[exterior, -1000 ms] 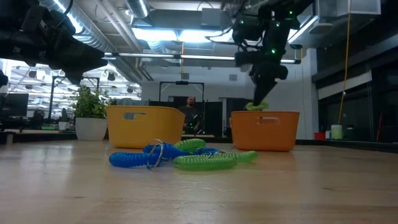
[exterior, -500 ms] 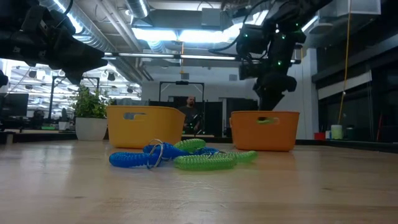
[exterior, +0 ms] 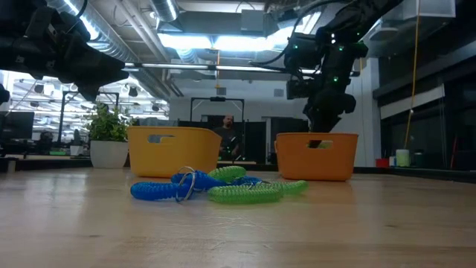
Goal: Sort spring keychains
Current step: Put the green spring keychain into the orange bin
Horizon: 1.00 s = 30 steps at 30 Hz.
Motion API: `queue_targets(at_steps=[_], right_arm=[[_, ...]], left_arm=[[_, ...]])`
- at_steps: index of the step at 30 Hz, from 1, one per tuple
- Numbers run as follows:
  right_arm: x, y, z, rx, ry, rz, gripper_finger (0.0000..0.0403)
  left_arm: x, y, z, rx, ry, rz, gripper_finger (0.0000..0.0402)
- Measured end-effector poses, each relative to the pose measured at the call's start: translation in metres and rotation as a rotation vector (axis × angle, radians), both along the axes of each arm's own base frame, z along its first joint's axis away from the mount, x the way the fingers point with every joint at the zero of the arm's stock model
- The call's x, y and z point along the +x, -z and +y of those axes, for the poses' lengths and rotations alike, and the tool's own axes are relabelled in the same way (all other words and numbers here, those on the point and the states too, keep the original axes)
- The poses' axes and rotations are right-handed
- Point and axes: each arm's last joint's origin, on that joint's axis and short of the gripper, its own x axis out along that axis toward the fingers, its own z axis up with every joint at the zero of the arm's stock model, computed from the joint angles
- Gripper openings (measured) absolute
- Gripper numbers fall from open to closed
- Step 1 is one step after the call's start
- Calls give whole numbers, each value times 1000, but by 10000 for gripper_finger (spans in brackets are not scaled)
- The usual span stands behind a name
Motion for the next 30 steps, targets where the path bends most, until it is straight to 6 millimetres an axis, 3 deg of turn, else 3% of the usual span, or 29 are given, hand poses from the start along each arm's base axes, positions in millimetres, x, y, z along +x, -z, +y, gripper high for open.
queue_targets(at_steps=[15,21,30], right_arm=[[-1,0,0,-7,-12,10,57],[-2,0,-3,-102,41,52,72],[-5,1,-3,-114,35,85,123]], left_arm=[[0,0,0,0,0,0,123],[0,0,0,0,0,0,123],[0,0,0,0,0,0,123]])
